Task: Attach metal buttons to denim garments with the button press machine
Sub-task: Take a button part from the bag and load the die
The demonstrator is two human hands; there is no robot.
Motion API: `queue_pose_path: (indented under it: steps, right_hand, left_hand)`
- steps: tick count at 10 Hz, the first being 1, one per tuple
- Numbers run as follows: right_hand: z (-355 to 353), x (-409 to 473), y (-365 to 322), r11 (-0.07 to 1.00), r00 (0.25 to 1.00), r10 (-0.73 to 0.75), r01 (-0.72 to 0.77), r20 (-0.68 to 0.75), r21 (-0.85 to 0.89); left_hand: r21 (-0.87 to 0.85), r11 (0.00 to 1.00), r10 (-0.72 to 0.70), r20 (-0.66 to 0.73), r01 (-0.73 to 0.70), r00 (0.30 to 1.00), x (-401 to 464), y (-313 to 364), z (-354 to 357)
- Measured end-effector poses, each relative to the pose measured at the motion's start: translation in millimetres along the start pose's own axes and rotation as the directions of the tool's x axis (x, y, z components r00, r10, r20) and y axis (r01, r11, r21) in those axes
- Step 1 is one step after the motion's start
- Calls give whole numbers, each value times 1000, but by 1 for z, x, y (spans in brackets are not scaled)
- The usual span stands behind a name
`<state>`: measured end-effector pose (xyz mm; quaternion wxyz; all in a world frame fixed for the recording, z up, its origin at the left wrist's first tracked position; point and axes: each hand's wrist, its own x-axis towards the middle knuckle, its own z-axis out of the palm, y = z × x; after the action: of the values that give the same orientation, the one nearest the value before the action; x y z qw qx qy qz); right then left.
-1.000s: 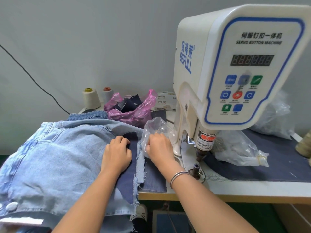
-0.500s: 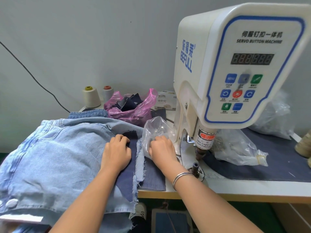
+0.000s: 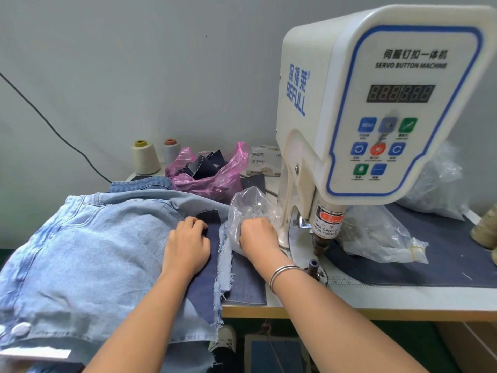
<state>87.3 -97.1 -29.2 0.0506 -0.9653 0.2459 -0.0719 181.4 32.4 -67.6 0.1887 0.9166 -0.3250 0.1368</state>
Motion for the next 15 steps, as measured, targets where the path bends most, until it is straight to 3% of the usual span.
queue_pose_path:
  steps: [2,7,12,13,14,15]
  right_hand:
    - [2,-3,-2,989,993,-116,112,-29,-96]
    - [3,3,-3,992,996,-85,86,15,-93]
    - [-3,-1,2,979,997,75,-78,21,188]
    - [-7,-7,0,968,995,93,-85,-23,238]
    - [-16,-21,-1,957,984,69,-18,-164,291]
    - [-27,-50,3,917,952,-3,125,-306,380]
  left_hand:
    - [-4,1000,-2,-4,2,1000,-1,0,0]
    - [3,1000,2,-8,-2,1000,0,0,0]
    - [-1,1000,4,0,-4,1000,-1,1,-2]
    - [-9,1000,-2,2,2,1000,-1,1,-2]
    - [-15,1000,-9,5,9,1000,-1,1,-3]
    - [-8,1000,-10,12,10,1000,-1,2,-3]
